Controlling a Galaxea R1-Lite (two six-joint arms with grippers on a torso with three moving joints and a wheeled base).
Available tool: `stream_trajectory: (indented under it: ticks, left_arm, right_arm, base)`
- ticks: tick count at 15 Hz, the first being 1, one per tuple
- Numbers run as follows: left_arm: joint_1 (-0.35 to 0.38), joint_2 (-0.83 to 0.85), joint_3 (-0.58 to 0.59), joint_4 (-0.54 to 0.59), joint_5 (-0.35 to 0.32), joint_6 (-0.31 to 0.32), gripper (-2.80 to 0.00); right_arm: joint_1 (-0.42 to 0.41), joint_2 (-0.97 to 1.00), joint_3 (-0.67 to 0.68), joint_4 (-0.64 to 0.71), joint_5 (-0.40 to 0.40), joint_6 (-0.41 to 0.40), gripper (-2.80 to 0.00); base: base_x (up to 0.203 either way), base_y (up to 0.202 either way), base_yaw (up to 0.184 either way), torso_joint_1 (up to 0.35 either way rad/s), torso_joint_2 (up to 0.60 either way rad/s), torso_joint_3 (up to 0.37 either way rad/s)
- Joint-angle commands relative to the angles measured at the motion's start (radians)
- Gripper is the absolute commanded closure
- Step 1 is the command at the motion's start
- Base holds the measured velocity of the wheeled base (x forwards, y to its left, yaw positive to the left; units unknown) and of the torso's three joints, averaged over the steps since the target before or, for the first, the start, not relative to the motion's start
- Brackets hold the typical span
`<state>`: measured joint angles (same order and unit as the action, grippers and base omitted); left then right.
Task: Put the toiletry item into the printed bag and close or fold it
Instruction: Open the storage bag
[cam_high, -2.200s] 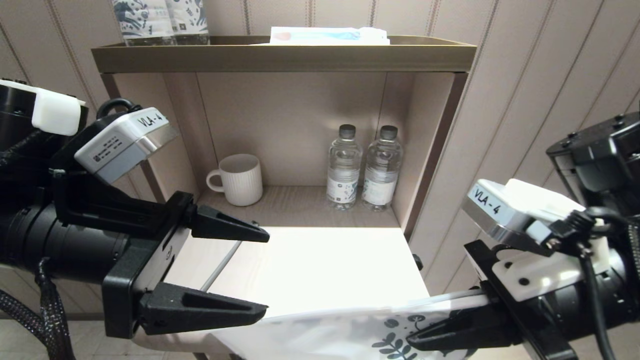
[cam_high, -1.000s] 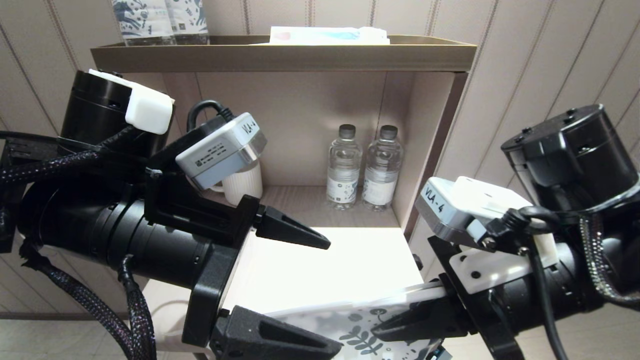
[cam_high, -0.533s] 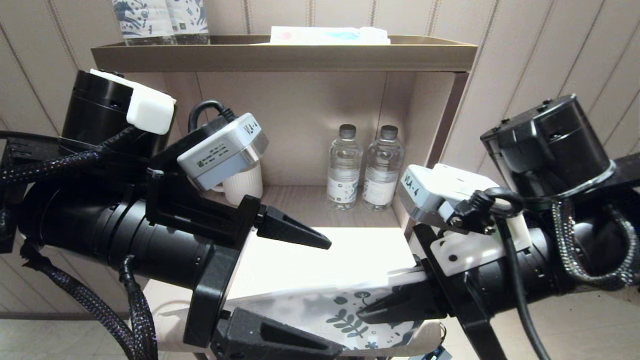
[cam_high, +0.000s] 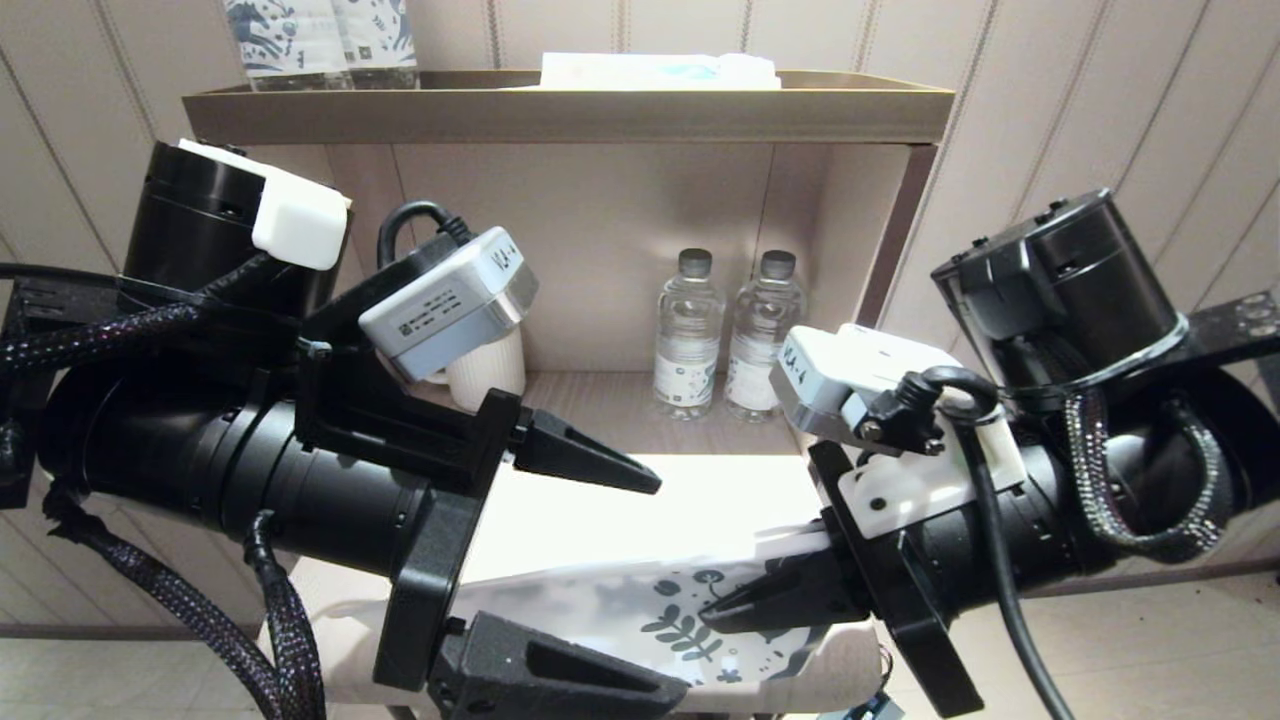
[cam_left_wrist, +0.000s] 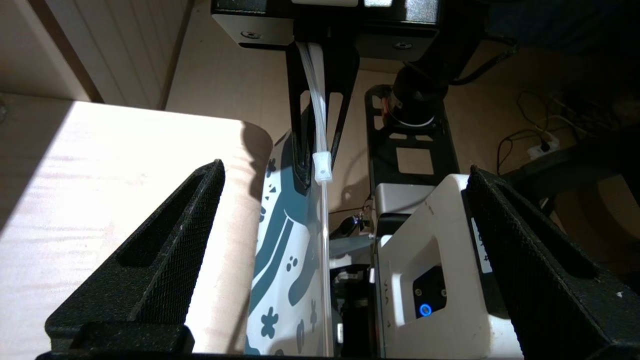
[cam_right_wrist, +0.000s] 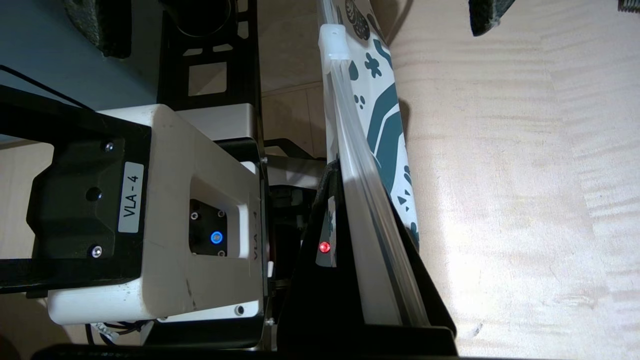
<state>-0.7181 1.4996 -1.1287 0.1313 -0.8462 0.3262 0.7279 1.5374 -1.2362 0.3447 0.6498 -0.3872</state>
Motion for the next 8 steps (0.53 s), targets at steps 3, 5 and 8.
stream_trajectory:
  ticks: [3,5,8]
  left_arm:
    - [0.000,-0.001,0.006,-0.001,-0.004,0.004,0.00]
    - [-0.006,0.001,0.007,-0.007,-0.004,0.004,0.00]
    - [-0.007,0.001,0.010,-0.007,-0.004,0.010,0.00]
  right_arm:
    - [0.001,0.001,0.000,0.002,0.004,-0.002,0.00]
    - [0.002,0.003,-0.003,0.000,0.004,-0.002,0.00]
    - [0.004,0.006,-0.006,0.000,0.004,-0.002,0.00]
  base:
    - [0.000,0.000,0.000,0.000,0.00,0.000]
    - [0.000,0.000,0.000,0.000,0.00,0.000]
    - [0.000,0.000,0.000,0.000,0.00,0.000]
